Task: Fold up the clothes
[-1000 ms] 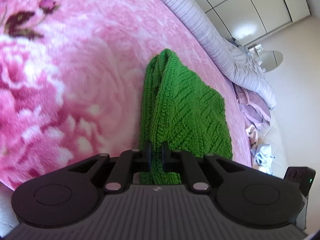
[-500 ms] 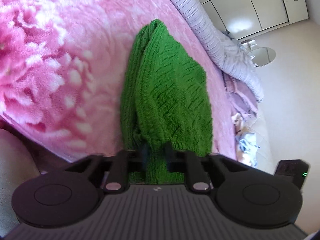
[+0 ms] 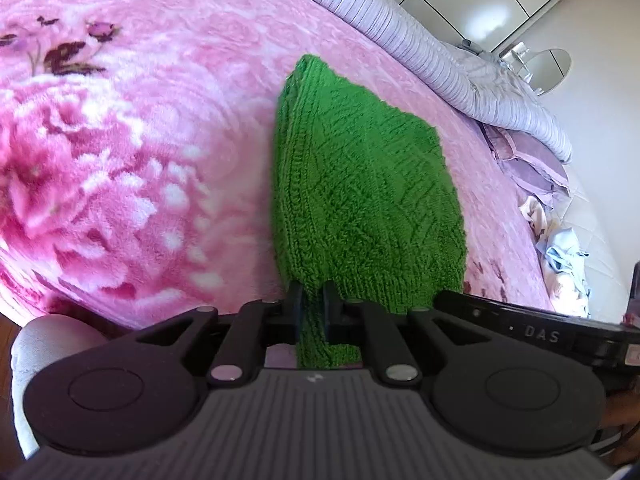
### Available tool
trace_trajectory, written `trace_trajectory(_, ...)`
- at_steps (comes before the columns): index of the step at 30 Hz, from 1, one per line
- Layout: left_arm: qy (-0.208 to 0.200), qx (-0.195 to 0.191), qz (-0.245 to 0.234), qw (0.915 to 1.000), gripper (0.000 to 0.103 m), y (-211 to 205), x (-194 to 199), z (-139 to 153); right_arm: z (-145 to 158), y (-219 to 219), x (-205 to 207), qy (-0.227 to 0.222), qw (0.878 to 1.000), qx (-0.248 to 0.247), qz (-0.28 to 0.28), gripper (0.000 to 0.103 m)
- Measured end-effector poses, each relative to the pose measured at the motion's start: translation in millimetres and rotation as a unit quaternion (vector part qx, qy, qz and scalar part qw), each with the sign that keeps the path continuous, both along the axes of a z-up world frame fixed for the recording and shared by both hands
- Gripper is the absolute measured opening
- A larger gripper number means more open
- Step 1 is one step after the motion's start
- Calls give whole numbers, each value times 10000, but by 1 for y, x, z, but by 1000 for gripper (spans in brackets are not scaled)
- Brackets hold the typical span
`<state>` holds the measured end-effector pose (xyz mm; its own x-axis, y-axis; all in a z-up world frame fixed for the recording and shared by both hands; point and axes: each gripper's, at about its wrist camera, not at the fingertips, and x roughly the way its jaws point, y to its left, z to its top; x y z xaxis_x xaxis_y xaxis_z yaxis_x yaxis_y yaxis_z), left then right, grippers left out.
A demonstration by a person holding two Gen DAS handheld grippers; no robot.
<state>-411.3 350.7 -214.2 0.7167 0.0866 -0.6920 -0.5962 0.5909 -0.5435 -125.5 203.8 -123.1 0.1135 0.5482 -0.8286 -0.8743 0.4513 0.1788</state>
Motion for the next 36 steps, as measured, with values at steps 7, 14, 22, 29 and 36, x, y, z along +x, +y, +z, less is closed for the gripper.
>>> trace_trajectory(7,160,-114,-99,9998,10,-10,-2,-4,6,-29,3,316,9993,92,-198,38)
trace_trajectory(14,453,212,-143,9986,9,-21,0,10,-1,-21,-11,-39,9999,-139,-55,39)
trace_trajectory(22,721,1003,-282,9919,9,-34,11,42,18,-26,-14,-290,9989,-162,-325,39)
trace_trajectory(29,1177,838,-425,9886,9,-36,25,20,4,-21,-7,-157,9983,-375,-420,39)
trace_trajectory(36,812,1291,-278,9879,9,-17,31,60,13,0,7,-202,9992,-119,-324,39)
